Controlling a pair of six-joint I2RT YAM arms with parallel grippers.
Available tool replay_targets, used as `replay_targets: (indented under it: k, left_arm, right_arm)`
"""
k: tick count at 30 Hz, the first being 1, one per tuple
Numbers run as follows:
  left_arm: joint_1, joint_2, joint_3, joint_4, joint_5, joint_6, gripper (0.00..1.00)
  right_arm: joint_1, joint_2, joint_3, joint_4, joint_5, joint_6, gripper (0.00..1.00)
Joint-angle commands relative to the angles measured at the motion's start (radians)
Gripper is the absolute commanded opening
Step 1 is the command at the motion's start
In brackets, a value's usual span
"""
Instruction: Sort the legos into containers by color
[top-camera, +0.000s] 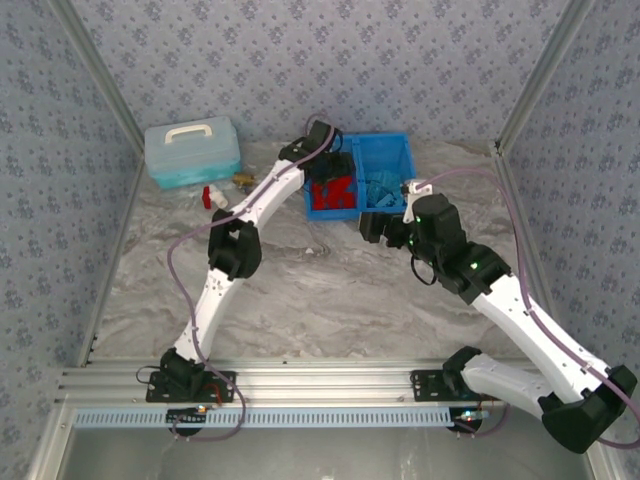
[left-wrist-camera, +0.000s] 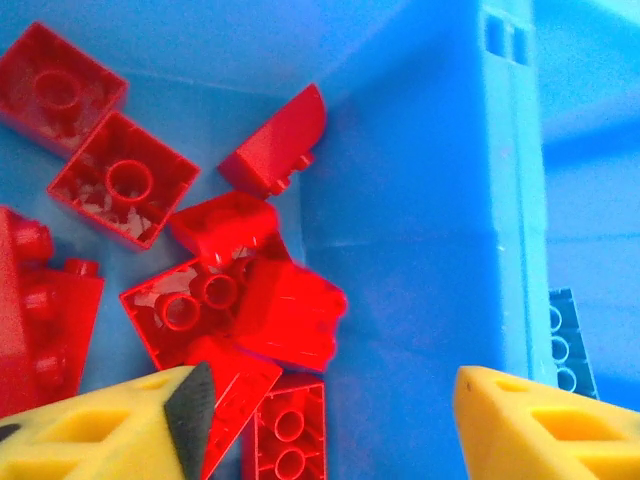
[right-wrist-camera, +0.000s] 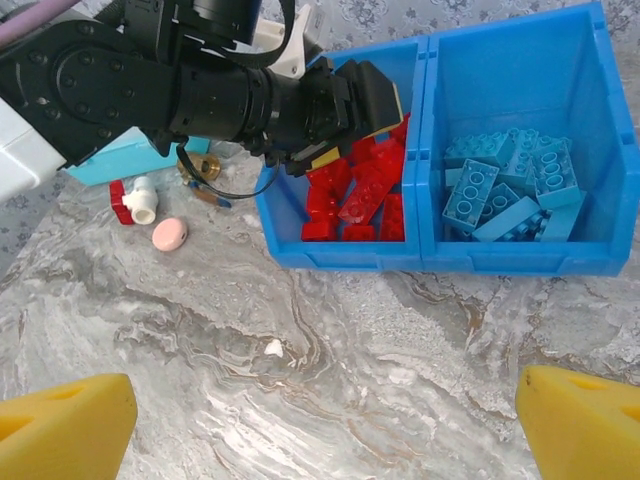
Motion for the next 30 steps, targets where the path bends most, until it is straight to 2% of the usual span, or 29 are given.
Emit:
replay_targets:
  k: [1, 5, 7, 10, 14, 18, 23, 27, 30]
  left_arm:
    - [-0.006, -0.097, 0.04, 0.011, 0.019, 0.027, 0.74]
    - [-0.026, -0.228, 0.009, -0.046, -0.026, 0.14, 0.83]
    - [-0.051, -0.342, -0.088, -0.028, -0.072, 0.239, 0.9]
    - [-0.1, -0.581, -0.389, 0.12, -0.172, 0.391, 0.99]
    - [-0.119, -0.878, -0.855, 0.371, -0.216, 0.488, 0.99]
    - [-0.119, -1.095, -1.181, 0.483, -0.264, 0.547, 1.0]
    - [-0.117, -1.362, -1.58, 0.622, -0.494, 0.591, 0.99]
    - [-0.099, -1.545, -1.876, 0.798, -0.708, 0.626, 0.99]
    - [-0.041, -1.637, -1.996, 0.784, -0.77, 0.616, 0.99]
  right_arm:
    - [0.006, 0.017, 0.005, -0.019, 0.065, -0.016, 1.0]
    - [-0.009, 0.005, -0.034, -0.038, 0.215, -0.052, 1.0]
    - [-0.045, -0.028, -0.079, -0.02, 0.253, -0.061, 1.0]
    - [-0.124, -0.09, -0.177, 0.046, 0.283, -0.083, 1.0]
    - [-0.267, -0.142, -0.312, 0.146, 0.313, -0.131, 1.0]
    - [-0.368, -0.125, -0.453, 0.33, 0.297, -0.228, 1.0]
    - [-0.465, -0.007, -0.584, 0.56, 0.278, -0.318, 1.0]
    - [-0.55, 0.153, -0.613, 0.733, 0.191, -0.347, 1.0]
    - [-0.58, 0.31, -0.603, 0.896, 0.167, -0.4, 1.0]
